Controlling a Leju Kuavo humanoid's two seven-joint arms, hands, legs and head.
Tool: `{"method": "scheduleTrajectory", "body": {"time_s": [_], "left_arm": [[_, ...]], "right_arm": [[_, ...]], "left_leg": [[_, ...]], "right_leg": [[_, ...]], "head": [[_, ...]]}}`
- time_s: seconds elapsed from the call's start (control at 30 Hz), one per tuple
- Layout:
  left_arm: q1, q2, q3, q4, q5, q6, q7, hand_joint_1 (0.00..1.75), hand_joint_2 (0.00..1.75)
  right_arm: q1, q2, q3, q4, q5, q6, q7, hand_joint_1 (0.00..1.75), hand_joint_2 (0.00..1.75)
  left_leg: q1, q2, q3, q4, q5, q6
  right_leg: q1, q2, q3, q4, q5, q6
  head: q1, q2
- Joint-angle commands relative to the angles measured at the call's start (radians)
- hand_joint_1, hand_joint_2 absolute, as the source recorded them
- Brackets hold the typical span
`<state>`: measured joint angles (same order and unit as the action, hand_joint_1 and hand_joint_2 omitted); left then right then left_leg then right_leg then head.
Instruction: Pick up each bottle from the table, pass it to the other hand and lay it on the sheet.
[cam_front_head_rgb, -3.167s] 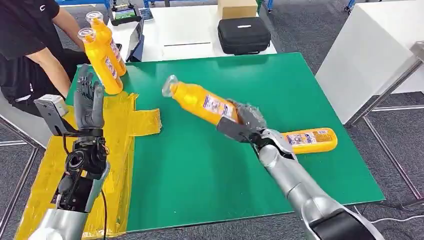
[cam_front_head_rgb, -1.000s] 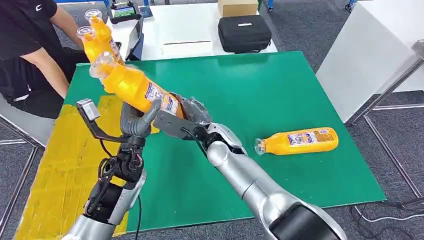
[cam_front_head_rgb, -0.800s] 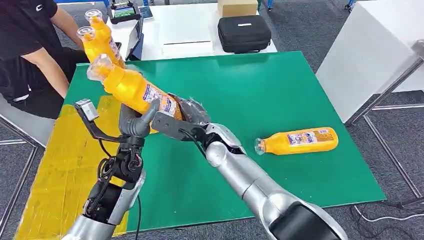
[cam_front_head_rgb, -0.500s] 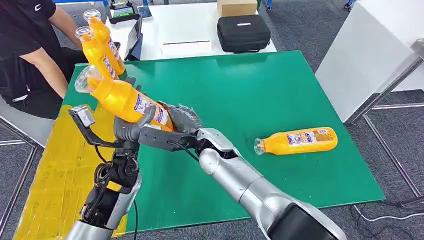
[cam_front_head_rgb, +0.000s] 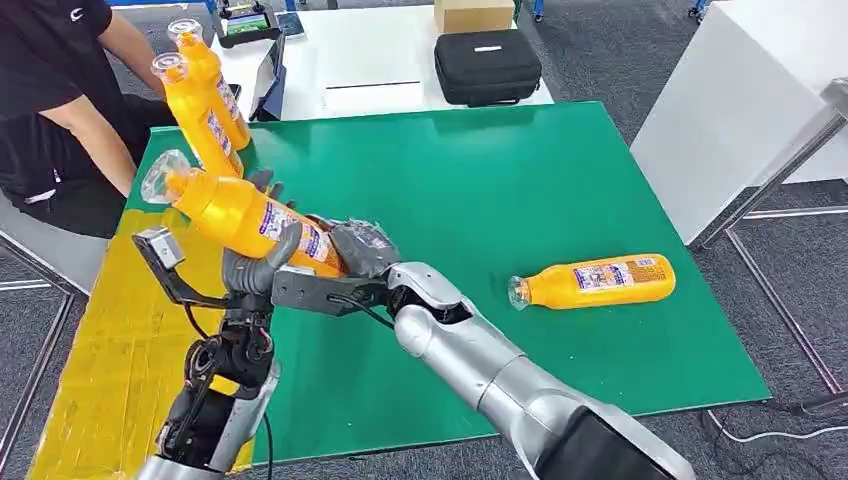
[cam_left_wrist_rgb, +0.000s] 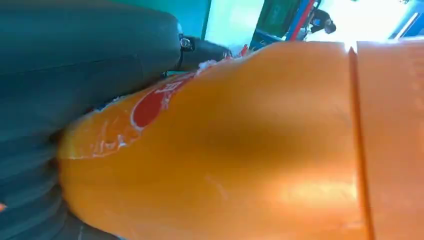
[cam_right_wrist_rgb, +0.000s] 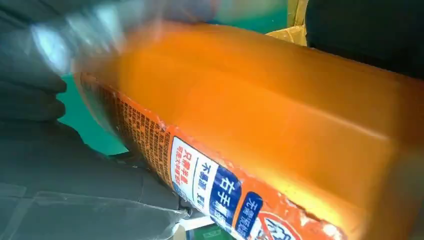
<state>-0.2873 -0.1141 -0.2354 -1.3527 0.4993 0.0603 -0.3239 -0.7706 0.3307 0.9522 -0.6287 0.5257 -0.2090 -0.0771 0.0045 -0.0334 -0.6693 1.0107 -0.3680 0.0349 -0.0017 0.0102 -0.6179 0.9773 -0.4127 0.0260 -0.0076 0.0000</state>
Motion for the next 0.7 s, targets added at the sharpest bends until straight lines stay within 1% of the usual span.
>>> {"method": "scheduleTrajectory", "body": {"time_s": [0.03, 0.07, 0.1, 0.17, 0.23, 0.3, 0.33, 0.37, 0.5, 0.53, 0.57, 0.6, 0.63, 0.67, 0.7], "left_arm": [[-0.124, -0.001, -0.03, 0.011, 0.007, -0.003, 0.013, 1.75, 1.75], [-0.128, -0.002, -0.03, 0.013, 0.007, -0.003, 0.014, 1.75, 1.75], [-0.136, -0.001, -0.03, 0.017, 0.007, -0.003, 0.014, 1.75, 1.75], [-0.143, 0.0, -0.025, 0.017, 0.01, -0.002, 0.014, 1.75, 1.75], [-0.144, 0.001, -0.023, 0.017, 0.01, -0.002, 0.014, 1.75, 1.75], [-0.144, 0.001, -0.023, 0.017, 0.01, -0.002, 0.014, 1.75, 1.75], [-0.144, 0.001, -0.023, 0.017, 0.01, -0.002, 0.014, 1.75, 1.75], [-0.142, 0.001, -0.022, 0.017, 0.011, -0.001, 0.014, 1.75, 1.75], [-0.127, 0.014, -0.005, 0.0, 0.015, 0.003, 0.01, 1.75, 1.75], [-0.122, 0.019, -0.001, -0.007, 0.015, 0.003, 0.007, 1.75, 1.75], [-0.117, 0.026, 0.003, -0.014, 0.014, 0.003, 0.004, 1.75, 1.75], [-0.114, 0.036, 0.011, -0.02, 0.002, 0.011, -0.009, 1.75, 1.75], [-0.109, 0.046, 0.017, -0.025, -0.015, 0.025, -0.022, 1.75, 1.75], [-0.108, 0.051, 0.022, -0.026, -0.014, 0.026, -0.021, 1.75, 1.75], [-0.103, 0.053, 0.028, -0.036, -0.014, 0.026, -0.02, 1.75, 1.75]], "right_arm": [[0.057, 0.018, 0.139, 0.061, 0.017, 0.029, -0.036, 1.75, 1.75], [0.056, 0.018, 0.128, 0.066, 0.017, 0.024, -0.036, 1.75, 1.75], [0.05, 0.018, 0.114, 0.068, 0.017, 0.022, -0.029, 1.75, 1.75], [0.04, 0.018, 0.098, 0.074, 0.016, 0.023, -0.025, 1.75, 1.75], [0.038, 0.018, 0.095, 0.076, 0.016, 0.025, -0.025, 1.75, 1.75], [0.038, 0.018, 0.095, 0.076, 0.016, 0.025, -0.025, 1.75, 1.75], [0.038, 0.018, 0.095, 0.076, 0.016, 0.025, -0.025, 1.75, 1.75], [0.041, 0.018, 0.092, 0.074, 0.017, 0.02, -0.025, 1.75, 1.75], [0.031, 0.006, 0.052, 0.084, 0.02, 0.003, -0.029, 1.75, 1.75], [0.031, -0.001, 0.039, 0.079, 0.022, -0.006, -0.035, 0.68, 1.75], [0.034, -0.012, 0.024, 0.066, 0.025, -0.018, -0.053, 0.0, 1.75], [0.03, -0.03, 0.006, 0.057, 0.025, -0.022, -0.048, 0.0, 0.0], [0.027, -0.046, -0.004, 0.051, 0.033, -0.033, -0.039, 0.0, 0.0], [0.023, -0.053, -0.007, 0.05, 0.033, -0.032, -0.038, 0.0, 0.0], [0.028, -0.058, -0.015, 0.034, 0.034, -0.026, -0.036, 0.0, 0.0]], "left_leg": [[0.001, -0.002, 0.005, 0.0, -0.002, -0.002], [0.001, -0.002, 0.004, 0.0, -0.001, -0.002], [0.001, -0.002, 0.006, 0.001, -0.003, -0.002], [0.001, -0.002, 0.002, 0.0, -0.001, -0.001], [0.001, -0.002, 0.005, 0.002, -0.003, -0.002], [0.001, -0.002, 0.003, 0.001, -0.001, -0.001], [0.001, -0.002, 0.005, 0.001, -0.002, -0.002], [0.001, -0.002, 0.003, 0.001, -0.001, -0.001], [0.001, -0.001, 0.008, 0.002, -0.004, -0.002], [0.001, -0.001, 0.006, 0.002, -0.003, -0.002], [0.001, -0.001, 0.006, 0.001, -0.003, -0.002], [0.001, -0.001, 0.008, 0.001, -0.003, -0.002], [0.001, -0.001, 0.003, 0.0, -0.001, -0.001], [0.001, -0.001, 0.002, 0.0, 0.0, -0.001], [0.001, -0.002, 0.004, 0.0, -0.001, -0.002]], "right_leg": [[0.002, -0.005, 0.007, 0.0, -0.004, -0.001], [0.002, -0.005, 0.006, -0.001, -0.003, -0.001], [0.002, -0.006, 0.008, 0.0, -0.004, -0.001], [0.002, -0.004, 0.003, 0.0, -0.002, 0.0], [0.002, -0.007, 0.007, 0.001, -0.004, -0.001], [0.002, -0.005, 0.004, 0.0, -0.002, 0.0], [0.002, -0.006, 0.007, 0.001, -0.004, -0.001], [0.002, -0.005, 0.004, 0.0, -0.002, 0.0], [0.002, -0.007, 0.009, 0.001, -0.006, -0.001], [0.002, -0.006, 0.008, 0.001, -0.004, -0.001], [0.002, -0.006, 0.007, 0.001, -0.004, -0.001], [0.002, -0.006, 0.009, 0.001, -0.005, -0.001], [0.001, -0.004, 0.004, -0.001, -0.002, 0.0], [0.001, -0.003, 0.003, -0.001, -0.001, 0.0], [0.002, -0.005, 0.005, 0.0, -0.002, 0.0]], "head": [[0.0, 0.0], [0.0, 0.0], [0.0, 0.0], [0.0, 0.0], [0.0, 0.0], [0.0, 0.0], [0.0, 0.0], [0.0, 0.0], [0.0, 0.0], [0.0, 0.0], [0.0, 0.0], [0.0, 0.0], [0.0, 0.0], [0.0, 0.0], [0.0, 0.0]]}}
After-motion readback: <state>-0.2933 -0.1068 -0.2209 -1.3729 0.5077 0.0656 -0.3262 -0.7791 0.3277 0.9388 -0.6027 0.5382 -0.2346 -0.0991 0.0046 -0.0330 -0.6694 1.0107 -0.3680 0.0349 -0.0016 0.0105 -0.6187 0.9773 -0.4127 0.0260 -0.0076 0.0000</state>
